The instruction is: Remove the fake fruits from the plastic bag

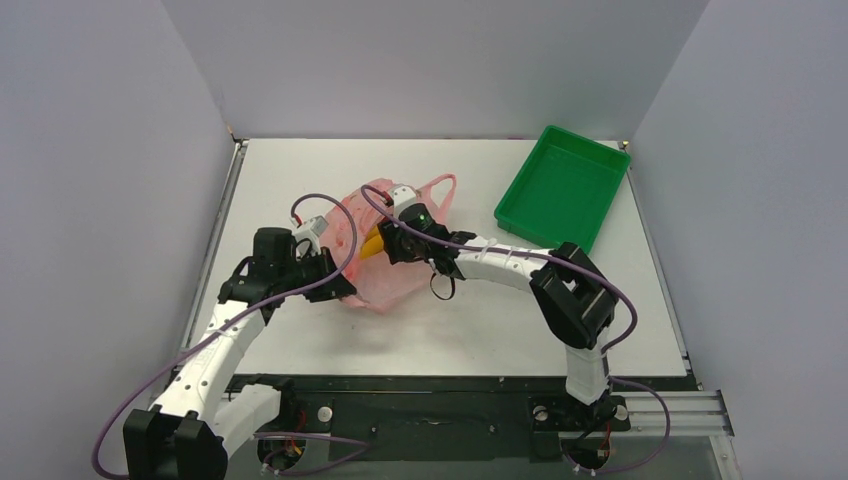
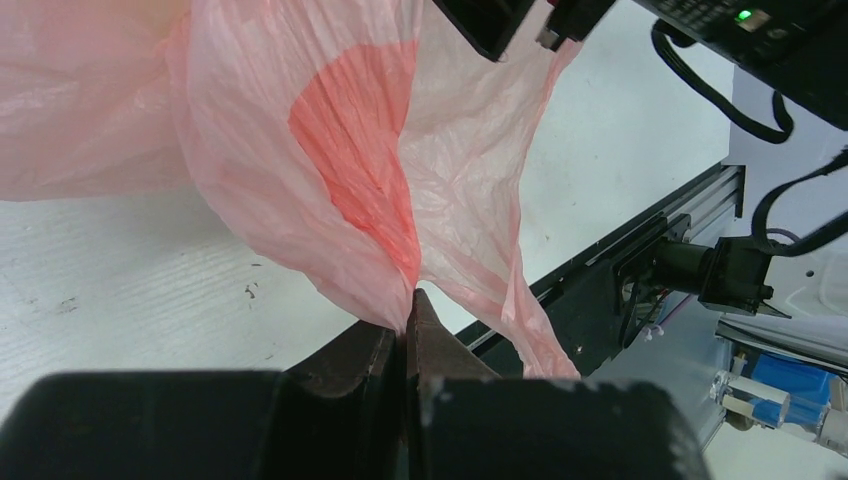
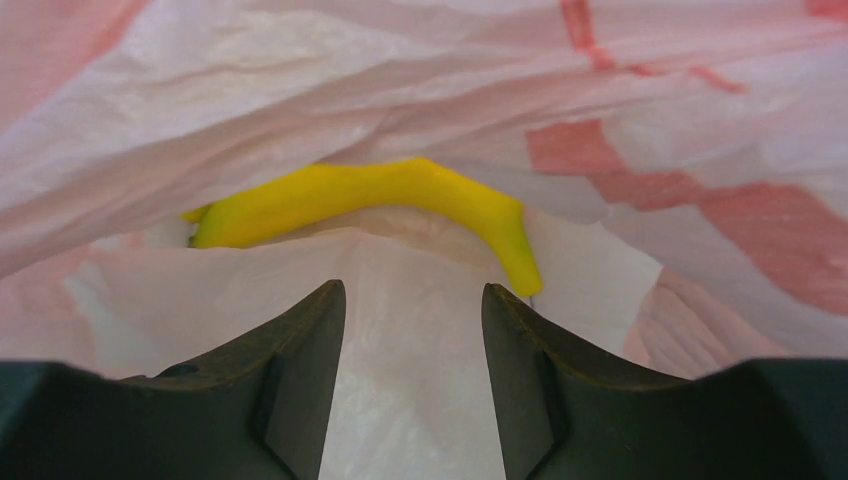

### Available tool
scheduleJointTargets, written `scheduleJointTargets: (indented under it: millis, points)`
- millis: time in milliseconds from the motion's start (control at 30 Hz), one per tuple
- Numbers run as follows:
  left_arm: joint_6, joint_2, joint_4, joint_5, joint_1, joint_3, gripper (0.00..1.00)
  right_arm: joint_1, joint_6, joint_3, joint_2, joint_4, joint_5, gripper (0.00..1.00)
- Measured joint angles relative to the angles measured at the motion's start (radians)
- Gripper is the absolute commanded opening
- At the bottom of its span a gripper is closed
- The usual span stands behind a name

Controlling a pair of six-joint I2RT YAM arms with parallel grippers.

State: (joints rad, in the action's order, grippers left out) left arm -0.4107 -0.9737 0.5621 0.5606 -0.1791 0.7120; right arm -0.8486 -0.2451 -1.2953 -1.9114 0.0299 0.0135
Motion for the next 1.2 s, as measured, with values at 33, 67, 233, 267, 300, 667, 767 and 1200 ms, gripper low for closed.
scheduleJointTargets:
  millis: [33, 67, 233, 267, 300, 667, 767, 1200]
  points:
    - [0.000, 0.002, -0.002, -0.003, -0.001, 0.000, 0.00, 0.006, 0.002, 0.000, -0.012, 0.003, 0.004, 0.52]
    - [0.000, 0.002, -0.003, -0.006, -0.002, 0.000, 0.00, 0.011, 0.003, 0.000, -0.018, 0.005, 0.009, 0.53]
    - [-0.001, 0.002, -0.005, -0.011, -0.002, 0.000, 0.00, 0.031, 0.006, -0.012, -0.065, 0.006, 0.049, 0.57]
    - [0.000, 0.002, -0.005, -0.011, -0.002, 0.000, 0.00, 0.037, 0.006, -0.023, -0.081, 0.005, 0.056, 0.58]
    - [-0.001, 0.002, -0.005, -0.011, -0.002, 0.000, 0.00, 0.041, 0.006, -0.033, -0.095, 0.005, 0.059, 0.60]
    - [-0.002, 0.002, -0.008, -0.012, -0.002, -0.001, 0.00, 0.058, -0.008, -0.130, -0.191, -0.018, 0.085, 0.64]
    - [-0.006, -0.006, -0.013, -0.014, -0.016, -0.001, 0.00, 0.058, -0.058, -0.129, -0.190, -0.023, 0.083, 0.64]
    - [-0.170, -0.006, -0.074, -0.100, -0.161, -0.054, 0.00, 0.056, -0.665, -0.030, 0.026, -0.040, 0.064, 0.50]
